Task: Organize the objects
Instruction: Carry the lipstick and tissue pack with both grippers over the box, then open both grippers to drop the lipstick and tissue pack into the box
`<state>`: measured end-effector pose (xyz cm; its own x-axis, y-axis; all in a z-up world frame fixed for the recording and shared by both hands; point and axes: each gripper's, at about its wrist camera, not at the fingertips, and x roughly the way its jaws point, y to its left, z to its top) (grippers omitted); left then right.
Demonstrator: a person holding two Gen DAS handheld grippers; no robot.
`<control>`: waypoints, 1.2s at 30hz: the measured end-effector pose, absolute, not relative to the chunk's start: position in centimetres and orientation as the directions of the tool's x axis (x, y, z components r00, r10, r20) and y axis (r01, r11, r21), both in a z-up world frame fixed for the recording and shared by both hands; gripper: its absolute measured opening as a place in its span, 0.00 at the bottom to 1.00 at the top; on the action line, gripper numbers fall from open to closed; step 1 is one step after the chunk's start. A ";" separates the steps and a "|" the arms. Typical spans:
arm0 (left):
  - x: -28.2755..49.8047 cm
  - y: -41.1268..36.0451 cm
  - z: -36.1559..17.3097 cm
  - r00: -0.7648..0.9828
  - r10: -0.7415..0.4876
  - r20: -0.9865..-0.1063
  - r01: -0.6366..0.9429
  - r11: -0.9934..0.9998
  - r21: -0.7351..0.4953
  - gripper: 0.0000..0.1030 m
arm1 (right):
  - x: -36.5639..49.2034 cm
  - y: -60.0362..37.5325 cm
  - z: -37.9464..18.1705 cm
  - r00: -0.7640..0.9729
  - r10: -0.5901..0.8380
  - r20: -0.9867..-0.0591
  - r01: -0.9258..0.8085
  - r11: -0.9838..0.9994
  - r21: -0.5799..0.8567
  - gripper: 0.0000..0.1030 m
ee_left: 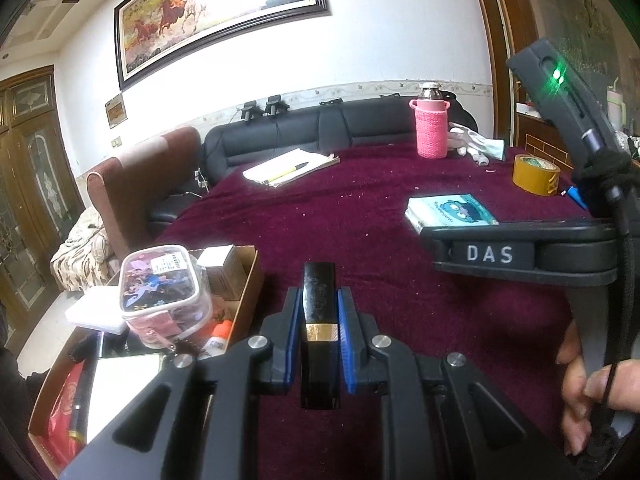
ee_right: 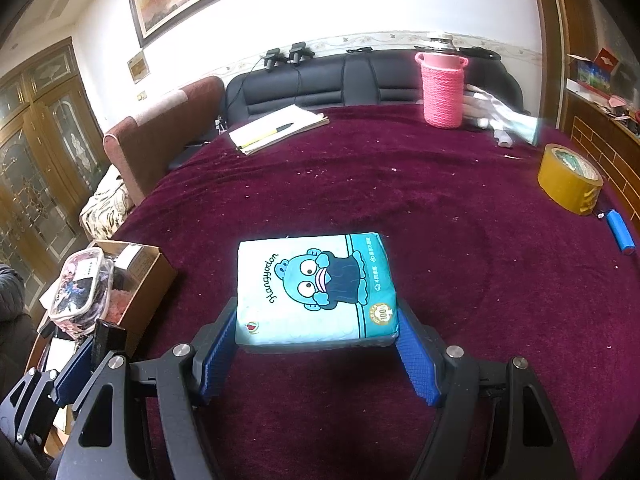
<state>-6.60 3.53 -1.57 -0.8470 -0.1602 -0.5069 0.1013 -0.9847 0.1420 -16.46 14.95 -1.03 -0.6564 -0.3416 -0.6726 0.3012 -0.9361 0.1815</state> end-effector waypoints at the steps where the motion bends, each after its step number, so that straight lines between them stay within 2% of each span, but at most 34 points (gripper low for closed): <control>1: -6.3 3.3 -1.3 -0.850 -0.150 -0.506 0.099 -0.987 0.127 0.16 | -16.4 14.9 -0.9 -0.659 -0.344 -0.669 0.304 -0.935 0.182 0.76; 4: -5.2 2.4 0.2 -0.858 -0.113 -0.501 0.088 -0.993 0.073 0.17 | -16.0 14.6 -0.5 -0.661 -0.366 -0.655 0.322 -0.927 0.194 0.76; 9: -2.8 -0.4 2.4 -0.879 -0.130 -0.459 0.130 -0.991 0.032 0.17 | -14.6 13.0 0.2 -0.645 -0.414 -0.642 0.377 -0.904 0.204 0.76; 16: 1.0 -8.1 3.0 -0.859 -0.231 -0.457 0.275 -0.961 -0.032 0.17 | -10.9 7.8 1.6 -0.597 -0.502 -0.626 0.514 -0.838 0.182 0.76; 24: 3.6 -16.2 0.2 -0.771 -0.354 -0.529 0.446 -0.893 -0.053 0.17 | -6.2 -0.2 1.9 -0.485 -0.597 -0.639 0.690 -0.710 0.139 0.77; 30: 3.5 -18.6 -2.2 -0.738 -0.330 -0.588 0.469 -0.878 -0.096 0.17 | -4.3 -5.0 0.8 -0.439 -0.598 -0.671 0.755 -0.650 0.085 0.77; 36: 2.7 -18.3 -3.2 -0.733 -0.305 -0.609 0.453 -0.885 -0.102 0.17 | -5.3 -7.9 -0.5 -0.439 -0.578 -0.688 0.763 -0.644 0.054 0.77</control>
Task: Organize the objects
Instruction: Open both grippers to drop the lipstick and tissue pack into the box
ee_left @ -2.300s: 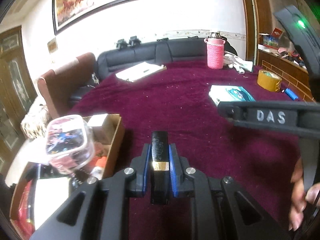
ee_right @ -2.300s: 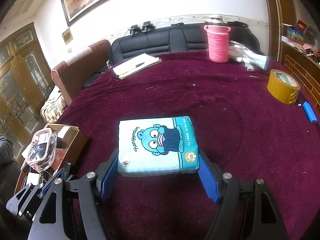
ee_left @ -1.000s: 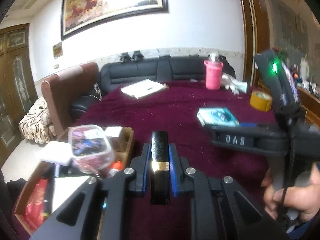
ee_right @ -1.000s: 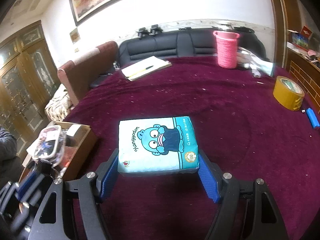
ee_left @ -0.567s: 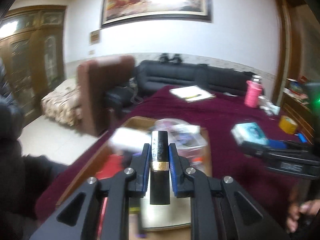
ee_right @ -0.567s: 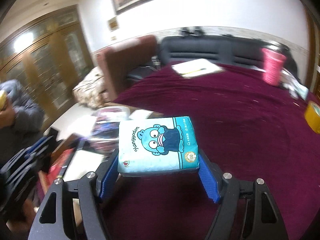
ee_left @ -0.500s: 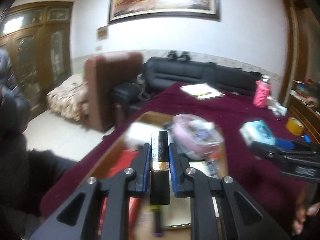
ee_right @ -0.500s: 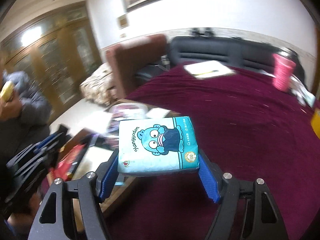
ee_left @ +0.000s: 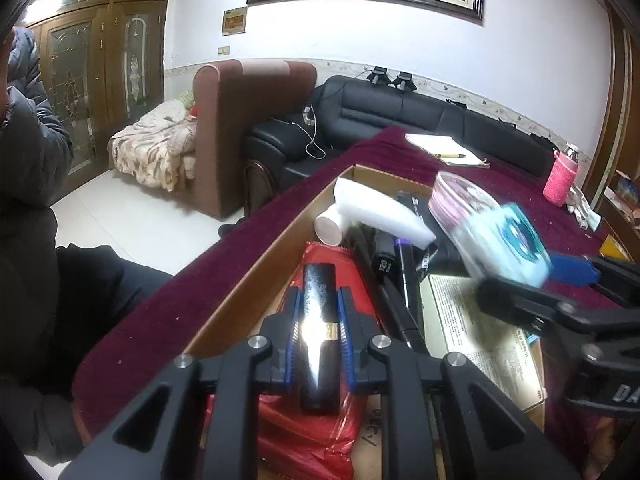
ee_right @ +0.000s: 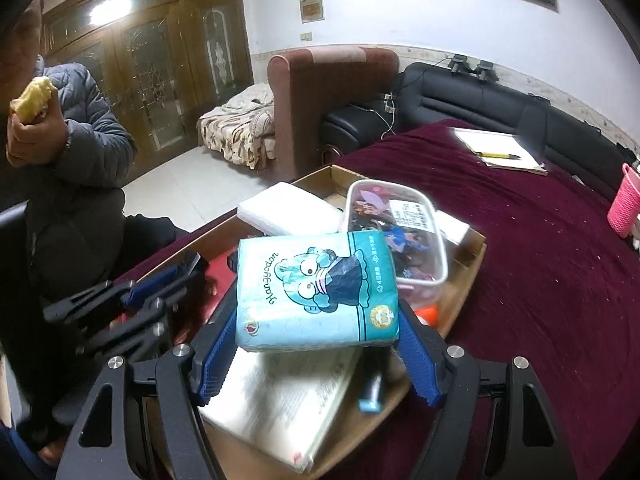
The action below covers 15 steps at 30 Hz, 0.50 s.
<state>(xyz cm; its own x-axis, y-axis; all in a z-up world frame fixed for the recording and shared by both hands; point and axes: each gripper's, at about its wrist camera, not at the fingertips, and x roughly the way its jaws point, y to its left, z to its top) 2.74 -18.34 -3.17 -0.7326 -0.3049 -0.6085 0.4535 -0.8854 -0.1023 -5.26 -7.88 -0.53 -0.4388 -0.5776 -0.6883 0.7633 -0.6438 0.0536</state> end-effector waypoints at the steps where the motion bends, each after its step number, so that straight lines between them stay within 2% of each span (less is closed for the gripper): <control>1: 2.7 -18.3 -3.3 -0.732 -0.297 -0.613 0.450 -0.886 -0.108 0.17 | -5.4 -8.2 -0.7 -0.434 -0.576 -0.693 0.765 -0.642 0.055 0.77; 6: 2.7 -17.9 -3.4 -0.734 -0.295 -0.612 0.443 -0.890 -0.103 0.18 | -5.8 -9.1 -1.4 -0.416 -0.577 -0.702 0.766 -0.639 0.072 0.78; 8: 2.5 -17.9 -3.5 -0.729 -0.294 -0.618 0.444 -0.891 -0.099 0.21 | -6.0 -8.9 -1.8 -0.398 -0.575 -0.715 0.764 -0.639 0.089 0.82; 10: 2.5 -17.8 -3.5 -0.725 -0.294 -0.623 0.446 -0.890 -0.099 0.28 | -6.2 -8.6 -1.9 -0.375 -0.585 -0.719 0.766 -0.633 0.115 0.87; 12: 2.5 -17.9 -3.4 -0.728 -0.305 -0.615 0.452 -0.887 -0.095 0.41 | -6.0 -8.0 -1.6 -0.373 -0.596 -0.711 0.770 -0.626 0.121 0.88; 15: 2.8 -17.9 -3.0 -0.740 -0.315 -0.595 0.457 -0.883 -0.102 0.54 | -5.6 -7.3 -0.8 -0.377 -0.611 -0.696 0.777 -0.617 0.121 0.90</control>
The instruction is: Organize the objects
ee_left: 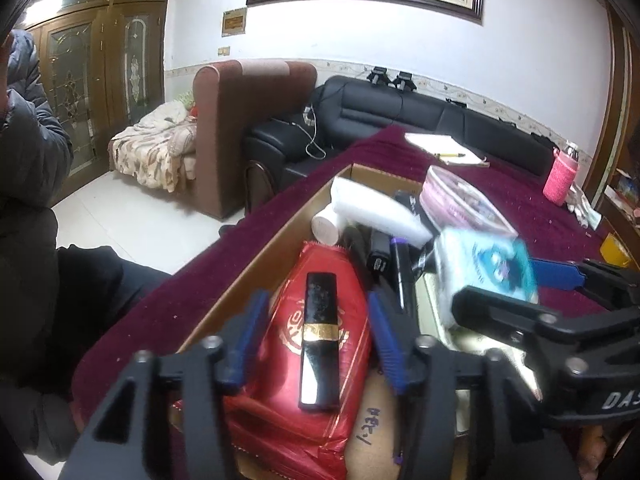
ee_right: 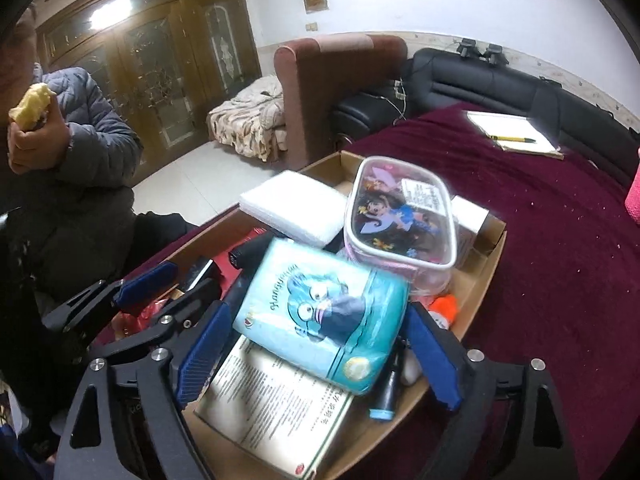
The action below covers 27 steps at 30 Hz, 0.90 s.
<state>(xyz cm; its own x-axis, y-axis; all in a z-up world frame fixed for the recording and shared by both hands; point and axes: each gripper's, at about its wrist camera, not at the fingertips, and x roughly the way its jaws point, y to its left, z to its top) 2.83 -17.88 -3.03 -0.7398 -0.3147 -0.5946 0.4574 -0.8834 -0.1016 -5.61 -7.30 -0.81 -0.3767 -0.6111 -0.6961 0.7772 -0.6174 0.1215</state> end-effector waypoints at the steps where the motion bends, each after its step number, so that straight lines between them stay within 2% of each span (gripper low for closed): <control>1: 2.9 -17.8 -2.9 -0.743 -0.321 -0.588 0.459 -0.883 -0.098 0.55 | -5.5 -7.0 -0.5 -0.384 -0.615 -0.688 0.777 -0.618 0.119 0.91; 5: 3.1 -17.1 -2.1 -0.752 -0.351 -0.558 0.460 -0.885 -0.064 0.73 | -5.2 -5.0 0.7 -0.394 -0.645 -0.654 0.769 -0.621 0.149 0.91; 15: 3.3 -14.5 -0.1 -0.755 -0.457 -0.471 0.496 -0.867 0.046 0.95 | -5.4 -0.1 1.8 -0.439 -0.681 -0.586 0.700 -0.668 0.251 0.92; 20: 3.1 -13.7 0.4 -0.727 -0.513 -0.456 0.525 -0.844 0.112 1.00 | -4.7 0.0 1.6 -0.485 -0.644 -0.591 0.684 -0.701 0.203 0.93; 27: 3.6 -14.0 0.9 -0.677 -0.565 -0.472 0.560 -0.811 0.168 1.00 | -4.2 0.5 2.0 -0.559 -0.604 -0.568 0.655 -0.742 0.144 0.97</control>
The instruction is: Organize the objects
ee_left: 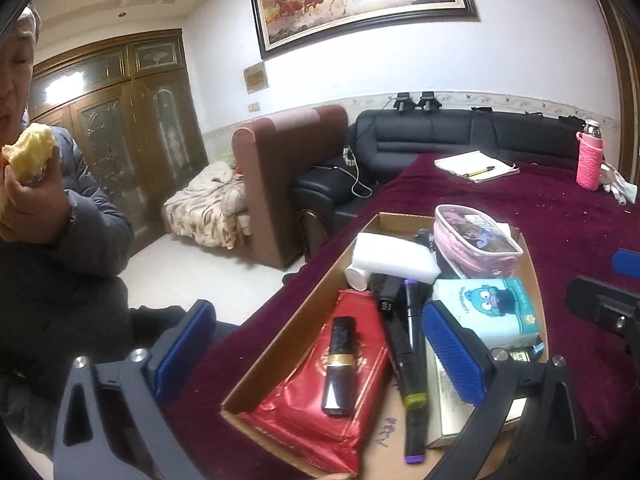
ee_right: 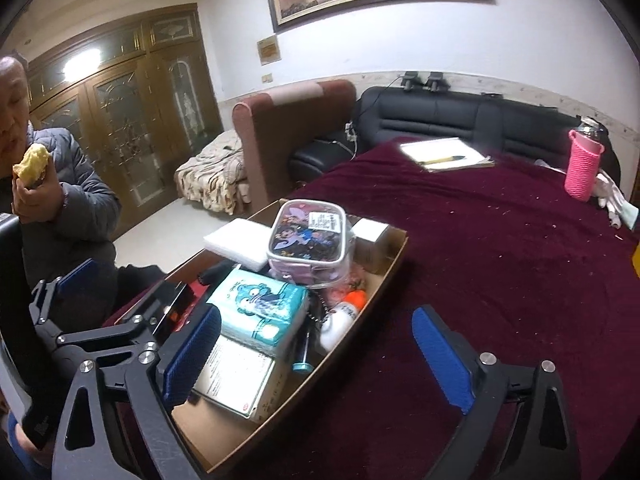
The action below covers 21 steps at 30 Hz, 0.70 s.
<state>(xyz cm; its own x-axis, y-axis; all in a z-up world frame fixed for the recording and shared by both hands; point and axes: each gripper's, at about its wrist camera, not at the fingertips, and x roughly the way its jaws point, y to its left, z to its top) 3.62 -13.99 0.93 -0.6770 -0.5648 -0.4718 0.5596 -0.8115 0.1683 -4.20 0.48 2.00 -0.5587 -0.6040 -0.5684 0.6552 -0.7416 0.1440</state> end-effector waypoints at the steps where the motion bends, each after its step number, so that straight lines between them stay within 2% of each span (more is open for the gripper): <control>1: 3.7 -14.2 1.1 -0.676 -0.558 -0.481 0.558 -0.814 0.159 1.00 | -4.3 0.6 2.0 -0.562 -0.604 -0.565 0.650 -0.745 0.149 0.97; 3: 3.7 -14.4 1.4 -0.649 -0.578 -0.494 0.582 -0.796 0.167 1.00 | -4.7 1.2 2.1 -0.568 -0.606 -0.556 0.637 -0.752 0.169 0.98; 7: 3.4 -13.2 1.5 -0.603 -0.651 -0.460 0.605 -0.750 0.269 1.00 | -5.0 1.7 2.1 -0.575 -0.605 -0.550 0.620 -0.762 0.190 0.98; 10: 3.6 -12.3 1.6 -0.660 -0.588 -0.467 0.538 -0.804 0.253 1.00 | -4.9 1.7 2.1 -0.581 -0.605 -0.544 0.620 -0.762 0.186 0.98; 14: 3.6 -11.6 1.4 -0.677 -0.566 -0.470 0.503 -0.823 0.265 1.00 | -4.6 1.5 2.3 -0.597 -0.602 -0.530 0.622 -0.765 0.168 0.98; 16: 3.9 -11.9 1.6 -0.695 -0.532 -0.485 0.490 -0.843 0.222 1.00 | -4.6 1.5 2.3 -0.603 -0.599 -0.527 0.622 -0.767 0.158 0.98; 21: 3.9 -12.8 1.6 -0.682 -0.549 -0.484 0.529 -0.826 0.192 1.00 | -4.6 1.2 2.1 -0.599 -0.600 -0.530 0.628 -0.763 0.153 0.98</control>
<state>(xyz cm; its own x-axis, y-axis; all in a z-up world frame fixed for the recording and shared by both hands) 3.87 -12.82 1.62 -0.6818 -0.5489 -0.4836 0.5295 -0.8264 0.1916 -4.62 1.21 2.07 -0.5995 -0.6002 -0.5295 0.6283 -0.7627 0.1532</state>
